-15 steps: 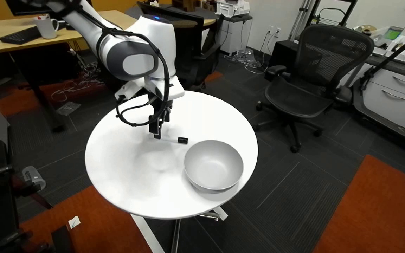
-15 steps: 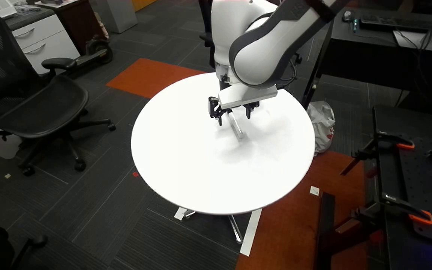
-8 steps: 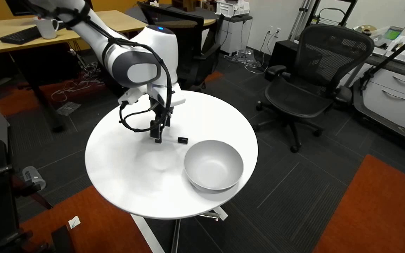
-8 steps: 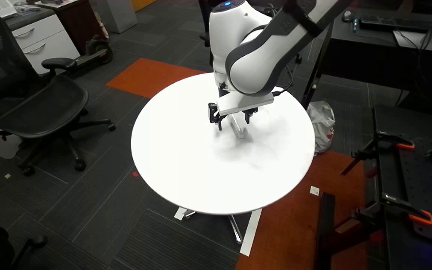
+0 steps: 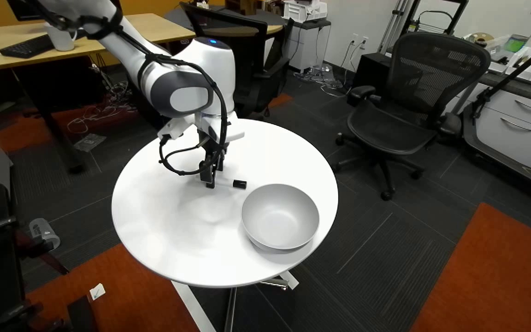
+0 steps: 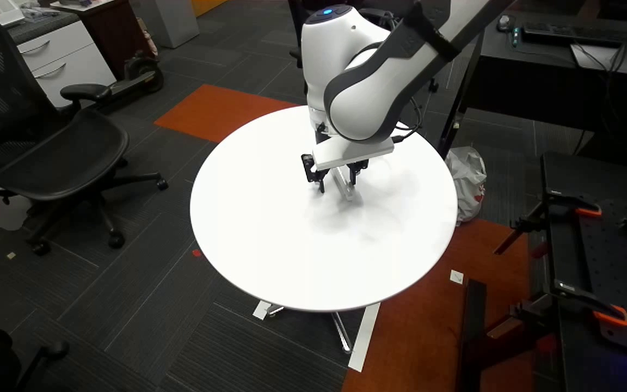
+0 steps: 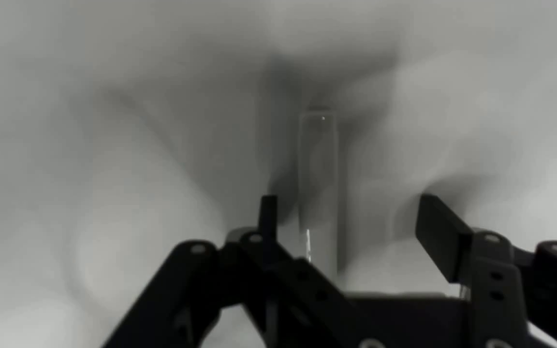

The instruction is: Move the marker closer to you

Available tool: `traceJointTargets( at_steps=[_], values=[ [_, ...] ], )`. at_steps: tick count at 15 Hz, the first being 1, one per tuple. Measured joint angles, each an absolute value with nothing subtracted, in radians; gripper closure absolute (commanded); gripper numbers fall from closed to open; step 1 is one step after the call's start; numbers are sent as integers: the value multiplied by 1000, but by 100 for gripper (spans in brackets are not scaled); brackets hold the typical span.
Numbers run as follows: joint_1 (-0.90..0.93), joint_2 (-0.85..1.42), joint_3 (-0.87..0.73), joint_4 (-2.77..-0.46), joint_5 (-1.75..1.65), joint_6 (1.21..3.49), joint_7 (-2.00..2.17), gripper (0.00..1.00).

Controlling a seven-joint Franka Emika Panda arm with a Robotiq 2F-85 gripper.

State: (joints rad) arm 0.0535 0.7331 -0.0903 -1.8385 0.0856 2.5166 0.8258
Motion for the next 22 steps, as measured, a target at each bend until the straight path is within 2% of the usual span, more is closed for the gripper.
traceJointTargets(
  at_steps=[5, 6, 8, 16, 22],
  values=[
    [54, 733, -90, -1824, 86, 2517, 826, 95],
    [54, 733, -90, -1823, 86, 2517, 826, 99],
    [54, 733, -90, -1822, 86, 2517, 826, 95],
    [82, 700, -119, -1845, 84, 2524, 826, 95],
    [113, 554, -141, -2080, 88, 2624, 833, 95]
  ],
)
